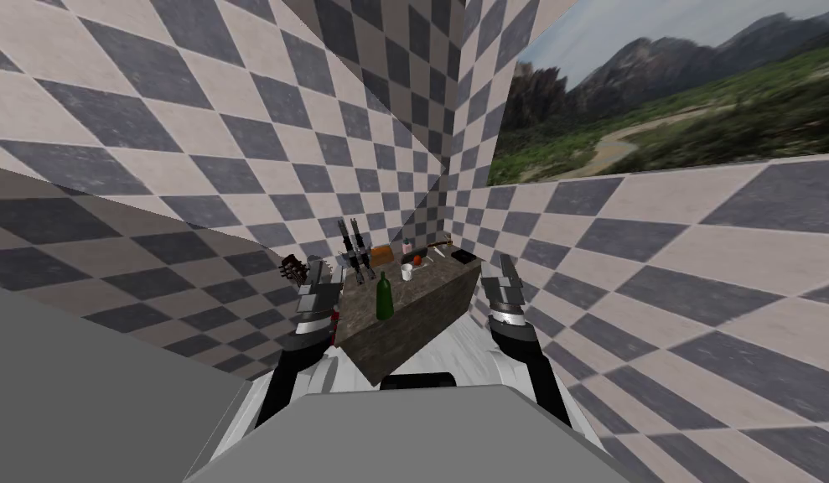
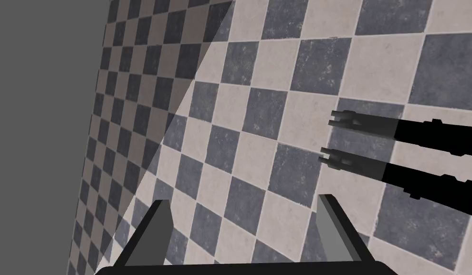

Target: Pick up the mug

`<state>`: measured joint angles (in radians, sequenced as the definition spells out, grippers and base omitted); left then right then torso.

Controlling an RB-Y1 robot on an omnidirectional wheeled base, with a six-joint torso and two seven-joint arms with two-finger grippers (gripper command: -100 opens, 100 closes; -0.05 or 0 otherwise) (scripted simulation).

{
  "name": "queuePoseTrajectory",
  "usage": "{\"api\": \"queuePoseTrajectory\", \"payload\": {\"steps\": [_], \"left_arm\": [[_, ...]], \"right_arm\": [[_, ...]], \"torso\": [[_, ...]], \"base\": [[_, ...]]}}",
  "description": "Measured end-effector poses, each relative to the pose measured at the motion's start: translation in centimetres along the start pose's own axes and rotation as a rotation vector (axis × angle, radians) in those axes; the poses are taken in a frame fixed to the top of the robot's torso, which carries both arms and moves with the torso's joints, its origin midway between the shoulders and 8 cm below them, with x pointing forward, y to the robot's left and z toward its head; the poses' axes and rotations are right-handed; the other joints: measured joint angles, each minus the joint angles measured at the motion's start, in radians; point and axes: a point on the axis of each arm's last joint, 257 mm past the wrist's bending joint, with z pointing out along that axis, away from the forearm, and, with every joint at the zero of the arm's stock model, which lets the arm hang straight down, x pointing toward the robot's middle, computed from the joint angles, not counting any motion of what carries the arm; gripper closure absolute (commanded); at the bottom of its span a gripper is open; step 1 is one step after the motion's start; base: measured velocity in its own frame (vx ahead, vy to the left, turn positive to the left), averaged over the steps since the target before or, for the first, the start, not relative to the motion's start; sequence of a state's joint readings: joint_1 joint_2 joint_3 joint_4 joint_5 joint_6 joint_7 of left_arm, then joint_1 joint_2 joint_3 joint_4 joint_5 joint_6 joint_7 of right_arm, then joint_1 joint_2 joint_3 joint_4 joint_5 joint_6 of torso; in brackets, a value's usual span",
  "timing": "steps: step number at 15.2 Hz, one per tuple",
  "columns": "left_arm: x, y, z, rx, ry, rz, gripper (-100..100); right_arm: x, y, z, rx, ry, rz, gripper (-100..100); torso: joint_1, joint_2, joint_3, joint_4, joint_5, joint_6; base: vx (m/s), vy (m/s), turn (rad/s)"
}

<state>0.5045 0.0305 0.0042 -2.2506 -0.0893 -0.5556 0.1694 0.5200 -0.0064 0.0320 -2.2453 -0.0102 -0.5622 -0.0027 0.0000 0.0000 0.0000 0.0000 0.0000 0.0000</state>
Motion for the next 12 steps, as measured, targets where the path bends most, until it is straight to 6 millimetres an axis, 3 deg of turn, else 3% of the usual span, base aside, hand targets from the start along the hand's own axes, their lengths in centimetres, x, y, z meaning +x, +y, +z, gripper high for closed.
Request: {"api": "queuePoseTrajectory", "payload": {"steps": [12], "left_arm": [[-2.8, 7.0, 0.7, -0.215, 0.02, -0.073, -100]], "right_arm": [[0.0, 0.0, 0.0, 0.0, 0.0, 0.0, 0]], "torso": [[-0.004, -0.002, -0.001, -0.001, -0.001, 0.0]], "base": [[0.027, -0.057, -0.12]]}}
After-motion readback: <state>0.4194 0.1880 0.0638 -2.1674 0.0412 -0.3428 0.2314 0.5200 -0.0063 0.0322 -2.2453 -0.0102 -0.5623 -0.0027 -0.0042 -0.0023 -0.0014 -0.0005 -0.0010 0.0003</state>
